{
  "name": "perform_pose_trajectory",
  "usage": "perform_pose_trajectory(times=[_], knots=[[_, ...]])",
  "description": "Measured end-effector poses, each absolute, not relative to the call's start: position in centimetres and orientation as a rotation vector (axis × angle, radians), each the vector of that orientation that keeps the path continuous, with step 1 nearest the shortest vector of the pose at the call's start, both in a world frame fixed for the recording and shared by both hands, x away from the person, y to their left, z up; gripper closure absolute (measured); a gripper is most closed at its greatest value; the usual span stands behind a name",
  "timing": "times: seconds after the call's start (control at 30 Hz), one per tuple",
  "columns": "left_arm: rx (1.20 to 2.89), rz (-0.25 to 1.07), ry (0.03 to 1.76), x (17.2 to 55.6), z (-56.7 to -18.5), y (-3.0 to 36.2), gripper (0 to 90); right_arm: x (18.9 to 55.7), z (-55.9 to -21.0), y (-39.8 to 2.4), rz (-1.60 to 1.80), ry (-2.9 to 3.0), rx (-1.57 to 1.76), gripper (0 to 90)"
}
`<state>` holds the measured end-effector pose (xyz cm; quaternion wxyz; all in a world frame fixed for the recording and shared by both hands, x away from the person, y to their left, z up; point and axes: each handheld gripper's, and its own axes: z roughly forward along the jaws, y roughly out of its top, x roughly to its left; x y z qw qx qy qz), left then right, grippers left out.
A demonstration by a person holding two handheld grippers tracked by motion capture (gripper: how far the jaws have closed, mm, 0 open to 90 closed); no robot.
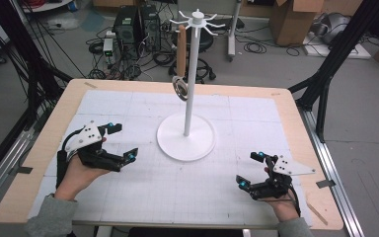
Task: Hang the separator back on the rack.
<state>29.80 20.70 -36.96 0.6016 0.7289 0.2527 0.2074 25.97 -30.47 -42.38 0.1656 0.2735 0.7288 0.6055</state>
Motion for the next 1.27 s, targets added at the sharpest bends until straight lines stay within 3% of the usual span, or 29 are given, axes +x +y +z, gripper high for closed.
perform_pose_trajectory(times=[1.27], knots=[[1.651, 0.553, 0.736, 27.2, -42.0, 25.9, 1.7, 26.4, -42.3, -34.9, 1.735, 1.879, 0.934, 0.6]])
